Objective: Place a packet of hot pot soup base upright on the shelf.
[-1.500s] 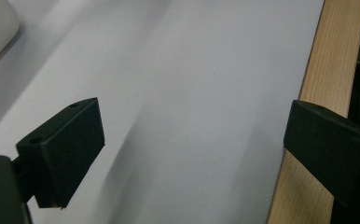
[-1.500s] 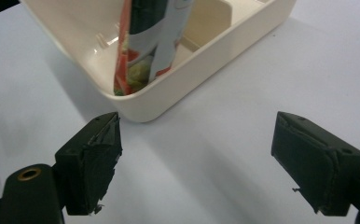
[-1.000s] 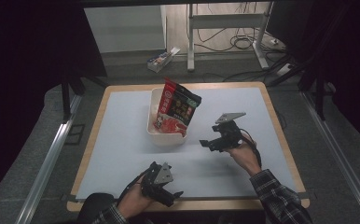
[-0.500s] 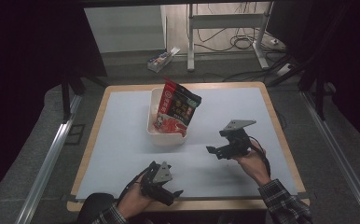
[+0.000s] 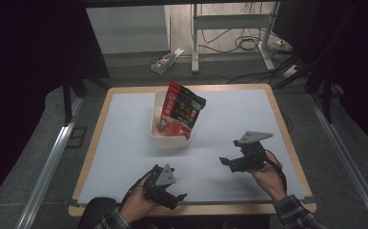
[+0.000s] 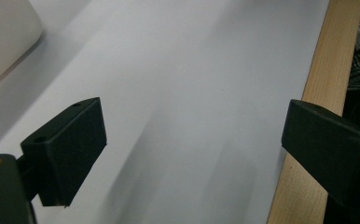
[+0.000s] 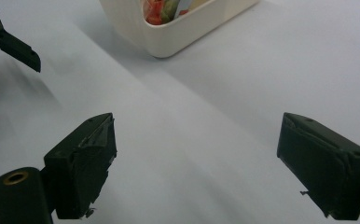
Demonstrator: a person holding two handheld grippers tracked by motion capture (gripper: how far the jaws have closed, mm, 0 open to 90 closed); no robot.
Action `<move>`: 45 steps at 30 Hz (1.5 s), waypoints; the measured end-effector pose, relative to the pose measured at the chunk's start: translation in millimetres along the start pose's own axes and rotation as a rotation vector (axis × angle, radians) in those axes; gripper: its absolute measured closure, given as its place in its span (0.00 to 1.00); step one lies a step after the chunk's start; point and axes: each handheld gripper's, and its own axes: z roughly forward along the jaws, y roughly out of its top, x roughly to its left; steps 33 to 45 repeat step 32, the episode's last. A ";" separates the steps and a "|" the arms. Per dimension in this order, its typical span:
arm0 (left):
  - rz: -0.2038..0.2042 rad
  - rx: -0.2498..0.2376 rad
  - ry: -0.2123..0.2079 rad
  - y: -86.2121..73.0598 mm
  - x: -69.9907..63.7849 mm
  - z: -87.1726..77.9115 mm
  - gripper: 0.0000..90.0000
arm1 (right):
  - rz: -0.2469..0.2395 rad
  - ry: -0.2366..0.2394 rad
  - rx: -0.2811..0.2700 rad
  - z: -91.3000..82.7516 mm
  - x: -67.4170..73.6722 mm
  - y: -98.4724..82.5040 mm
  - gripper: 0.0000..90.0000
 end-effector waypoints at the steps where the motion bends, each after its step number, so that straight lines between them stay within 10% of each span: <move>1: 0.000 0.000 0.000 0.0 0.2 -0.1 0.07 | 0.001 -0.006 0.003 -2.3 0.0 -1.9 0.13; 16: 0.008 -0.042 0.027 -1.1 2.2 -3.9 0.06 | 0.039 -0.054 0.002 -28.4 0.2 -31.7 0.11; 24: 0.026 -0.061 0.045 -1.4 2.4 -5.3 0.05 | -0.035 -0.100 0.085 -29.9 7.4 -53.8 0.11; 45: 0.026 -0.083 0.058 -1.3 4.9 -7.6 0.05 | -0.028 -0.097 0.111 -28.3 5.3 -55.6 0.11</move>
